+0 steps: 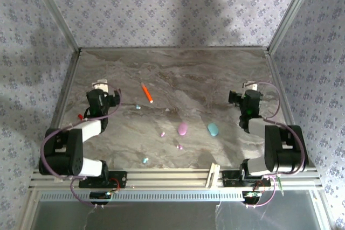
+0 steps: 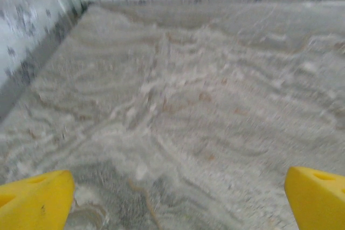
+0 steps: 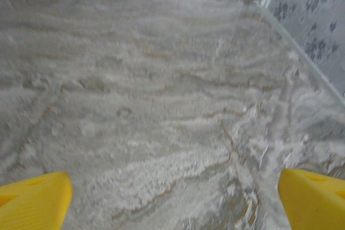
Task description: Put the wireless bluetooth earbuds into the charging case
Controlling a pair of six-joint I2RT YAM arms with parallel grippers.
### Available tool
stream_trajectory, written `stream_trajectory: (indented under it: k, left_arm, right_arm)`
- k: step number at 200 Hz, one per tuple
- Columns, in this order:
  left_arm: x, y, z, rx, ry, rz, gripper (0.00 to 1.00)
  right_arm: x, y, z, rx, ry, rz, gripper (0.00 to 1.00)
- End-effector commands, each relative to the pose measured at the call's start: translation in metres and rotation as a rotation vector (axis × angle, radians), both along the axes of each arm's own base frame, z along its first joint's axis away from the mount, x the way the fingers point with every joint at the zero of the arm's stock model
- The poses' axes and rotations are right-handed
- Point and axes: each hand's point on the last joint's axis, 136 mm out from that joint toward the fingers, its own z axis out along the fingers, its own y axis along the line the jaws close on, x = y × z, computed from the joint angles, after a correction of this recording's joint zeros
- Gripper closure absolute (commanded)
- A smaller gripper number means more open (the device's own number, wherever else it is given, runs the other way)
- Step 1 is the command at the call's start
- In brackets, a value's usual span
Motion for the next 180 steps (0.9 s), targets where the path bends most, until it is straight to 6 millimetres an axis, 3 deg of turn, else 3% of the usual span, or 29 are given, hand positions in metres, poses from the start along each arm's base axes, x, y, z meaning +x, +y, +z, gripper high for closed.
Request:
stream_trajectory:
  k: [1,24,53,68,84,100,121,142,155,180]
  left_arm:
    - [-0.004,-0.006,0.029,0.039,-0.029,0.013,0.0]
    - [-0.009,-0.022,0.054,-0.016,-0.047,-0.012,0.0]
    - [-0.018,-0.063,0.084,-0.117,-0.095,-0.119,0.0]
    - [-0.023,-0.084,0.096,-0.252,-0.114,-0.159,0.0]
    - [-0.029,-0.117,0.101,-0.395,-0.096,-0.256,0.0]
    - [-0.038,-0.156,0.105,-0.434,-0.069,-0.361,0.0]
    - [-0.055,-0.203,0.111,-0.429,-0.051,-0.491,0.0]
    - [-0.071,-0.235,0.116,-0.415,-0.046,-0.585,0.0]
    - [-0.075,-0.243,0.115,-0.407,-0.036,-0.606,0.0]
    - [-0.079,-0.241,0.109,-0.384,0.004,-0.602,0.0]
  right_arm:
    - [-0.006,0.009,0.018,0.008,0.029,0.031,0.0]
    - [-0.015,0.018,0.046,0.049,-0.016,0.04,0.0]
    - [-0.03,0.034,0.08,0.138,-0.048,0.073,0.0]
    - [-0.039,0.044,0.094,0.187,-0.057,0.114,0.0]
    - [-0.051,0.055,0.108,0.268,-0.052,0.147,0.0]
    - [-0.063,0.067,0.116,0.337,-0.027,0.186,0.0]
    - [-0.08,0.077,0.118,0.41,0.052,0.208,0.0]
    - [-0.092,0.075,0.104,0.45,0.153,0.171,0.0]
    - [-0.099,0.073,0.089,0.497,0.206,0.136,0.0]
    - [-0.11,0.074,0.064,0.577,0.276,0.112,0.0]
